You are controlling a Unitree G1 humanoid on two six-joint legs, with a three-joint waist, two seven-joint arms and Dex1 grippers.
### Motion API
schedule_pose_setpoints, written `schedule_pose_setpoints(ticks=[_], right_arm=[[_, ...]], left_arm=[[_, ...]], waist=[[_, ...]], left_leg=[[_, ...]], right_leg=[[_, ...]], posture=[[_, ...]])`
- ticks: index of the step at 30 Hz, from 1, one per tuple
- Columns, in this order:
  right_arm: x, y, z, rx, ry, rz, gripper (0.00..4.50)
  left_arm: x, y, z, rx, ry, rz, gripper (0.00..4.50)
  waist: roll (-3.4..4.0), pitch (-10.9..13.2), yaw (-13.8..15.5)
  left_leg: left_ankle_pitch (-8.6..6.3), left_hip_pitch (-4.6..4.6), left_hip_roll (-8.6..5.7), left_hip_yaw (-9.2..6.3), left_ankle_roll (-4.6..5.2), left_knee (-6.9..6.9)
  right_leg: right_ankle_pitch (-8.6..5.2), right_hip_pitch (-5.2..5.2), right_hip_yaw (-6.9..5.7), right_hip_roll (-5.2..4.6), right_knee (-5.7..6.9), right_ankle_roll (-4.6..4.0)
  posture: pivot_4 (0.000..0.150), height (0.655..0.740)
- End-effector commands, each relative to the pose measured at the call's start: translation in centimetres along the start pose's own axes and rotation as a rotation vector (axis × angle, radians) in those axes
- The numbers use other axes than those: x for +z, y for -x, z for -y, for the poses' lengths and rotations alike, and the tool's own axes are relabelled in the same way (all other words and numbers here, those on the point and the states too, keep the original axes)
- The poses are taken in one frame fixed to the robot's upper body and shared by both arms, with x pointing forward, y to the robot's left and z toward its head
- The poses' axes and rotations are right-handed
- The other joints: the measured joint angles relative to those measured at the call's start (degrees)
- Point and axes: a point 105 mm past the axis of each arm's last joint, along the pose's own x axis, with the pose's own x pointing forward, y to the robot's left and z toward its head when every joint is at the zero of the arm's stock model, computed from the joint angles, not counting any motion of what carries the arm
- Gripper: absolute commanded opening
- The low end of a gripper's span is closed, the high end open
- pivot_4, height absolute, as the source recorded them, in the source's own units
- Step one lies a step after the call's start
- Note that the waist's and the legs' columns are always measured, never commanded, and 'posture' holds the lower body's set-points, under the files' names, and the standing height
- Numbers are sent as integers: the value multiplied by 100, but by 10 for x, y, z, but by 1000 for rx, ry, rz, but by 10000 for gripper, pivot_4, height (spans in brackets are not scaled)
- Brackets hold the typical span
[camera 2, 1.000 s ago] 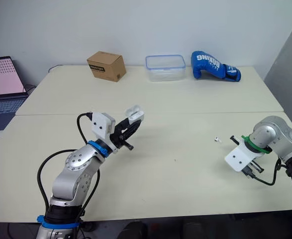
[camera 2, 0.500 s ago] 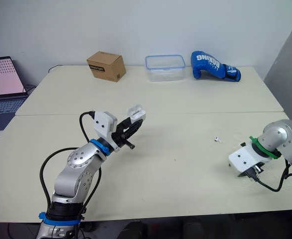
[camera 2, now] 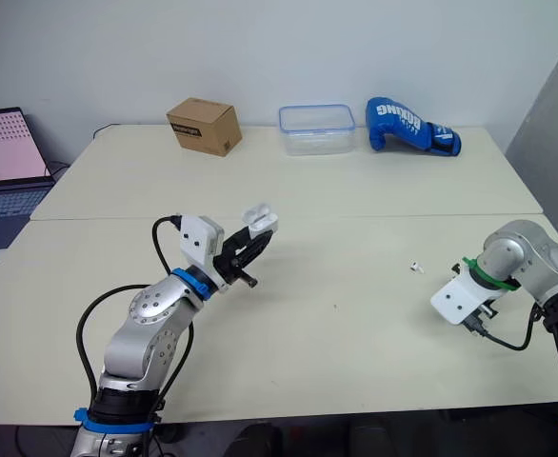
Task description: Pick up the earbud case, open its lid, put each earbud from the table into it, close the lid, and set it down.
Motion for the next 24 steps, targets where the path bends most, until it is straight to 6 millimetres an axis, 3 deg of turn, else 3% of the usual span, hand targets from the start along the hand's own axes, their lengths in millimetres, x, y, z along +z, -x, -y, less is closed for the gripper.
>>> schedule_pose_setpoints(ticks=[1, 10, 13, 16, 22, 24], right_arm=[[-5, 9, 1, 1, 10, -35, 19684], [-4, 0, -4, 17, 7, -19, 19684], [-3, -1, -6, 22, 10, -13, 14283], [-2, -2, -7, 21, 8, -7, 4151], [0, 4, 0, -37, -40, 28, 3827], [20, 13, 19, -133, -159, 182, 3827]], left_arm=[[17, 1, 0, 5, -34, 61, 7364], [18, 2, -1, 13, -37, 60, 7364], [17, 2, -1, 12, -39, 59, 7364], [18, 2, 0, 7, -39, 60, 7364], [18, 0, 3, -6, -36, 61, 7364], [17, -1, 5, -16, -36, 63, 7364]], waist=[[0, 0, -1], [0, 0, 0], [0, 0, 0], [0, 0, 0], [0, 0, 0], [0, 0, -4]], left_leg=[[0, 0, 0, 0, 0, 0], [0, 0, 0, 0, 0, 1], [0, 0, 0, -1, 0, 0], [0, 0, 0, -1, 0, 0], [0, 1, 0, -1, 0, 1], [0, 0, 0, -2, 0, 0]], right_leg=[[0, 0, 0, 0, 0, 0], [0, 1, 0, 0, 0, 0], [0, 1, 0, 0, 0, 0], [0, 2, 0, 0, 0, 0], [0, 2, 0, 0, 0, 0], [0, 2, 0, 0, 0, -1]], posture=[[1500, 7400], [1500, 7400], [1500, 7400], [1500, 7400], [1500, 7400], [1500, 7400]])
